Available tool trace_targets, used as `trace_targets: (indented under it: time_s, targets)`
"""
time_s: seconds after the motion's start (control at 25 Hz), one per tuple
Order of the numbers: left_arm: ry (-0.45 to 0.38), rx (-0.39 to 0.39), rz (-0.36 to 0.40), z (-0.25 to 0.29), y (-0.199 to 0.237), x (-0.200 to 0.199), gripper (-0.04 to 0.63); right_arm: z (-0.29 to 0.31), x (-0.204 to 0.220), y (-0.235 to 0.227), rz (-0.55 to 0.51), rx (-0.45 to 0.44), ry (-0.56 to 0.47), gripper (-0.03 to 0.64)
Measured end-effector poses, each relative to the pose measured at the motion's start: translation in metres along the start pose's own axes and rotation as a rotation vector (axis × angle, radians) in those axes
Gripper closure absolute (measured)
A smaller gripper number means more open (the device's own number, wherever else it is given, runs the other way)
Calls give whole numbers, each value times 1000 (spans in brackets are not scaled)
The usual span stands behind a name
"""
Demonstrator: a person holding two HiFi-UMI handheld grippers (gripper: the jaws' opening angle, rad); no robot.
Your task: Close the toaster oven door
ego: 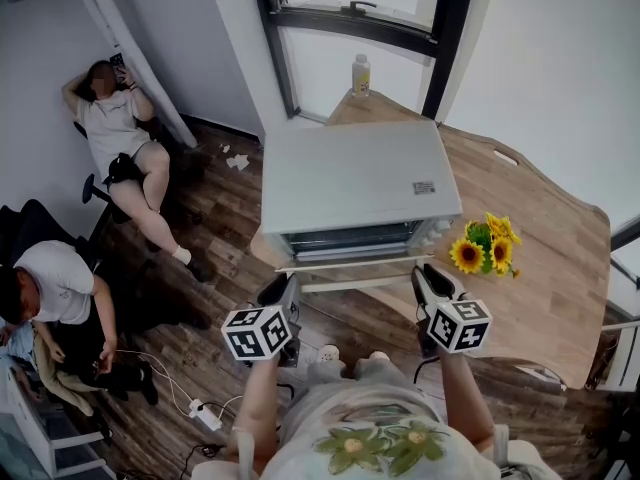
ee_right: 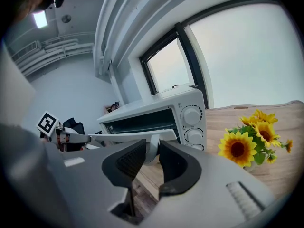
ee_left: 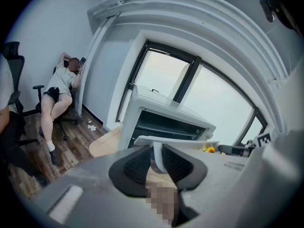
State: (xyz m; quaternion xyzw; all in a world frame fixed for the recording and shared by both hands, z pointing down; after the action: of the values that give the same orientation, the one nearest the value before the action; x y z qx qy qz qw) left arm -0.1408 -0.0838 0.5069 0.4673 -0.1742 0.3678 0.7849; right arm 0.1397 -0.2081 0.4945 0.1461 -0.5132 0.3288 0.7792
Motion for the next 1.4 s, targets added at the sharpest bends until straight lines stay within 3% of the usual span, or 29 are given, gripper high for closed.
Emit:
trace_targets:
  time_s: [1.4]
  targets:
    - [-53,-1,-27,16,-6,-29,502,20,-27,-12,13,-18,-42,523]
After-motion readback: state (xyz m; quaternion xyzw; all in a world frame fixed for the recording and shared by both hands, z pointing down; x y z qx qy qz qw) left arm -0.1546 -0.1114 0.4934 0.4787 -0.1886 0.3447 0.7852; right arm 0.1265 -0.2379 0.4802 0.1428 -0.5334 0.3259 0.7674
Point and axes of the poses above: the fingertips, and each gripper's own axes: z forward along the fingers, y to its left, x out of its underside, the point moved 4 cm from there along -z, backward along the fingers, and after that the axes turned 15 degrees about -z, right-handed, at the moved point
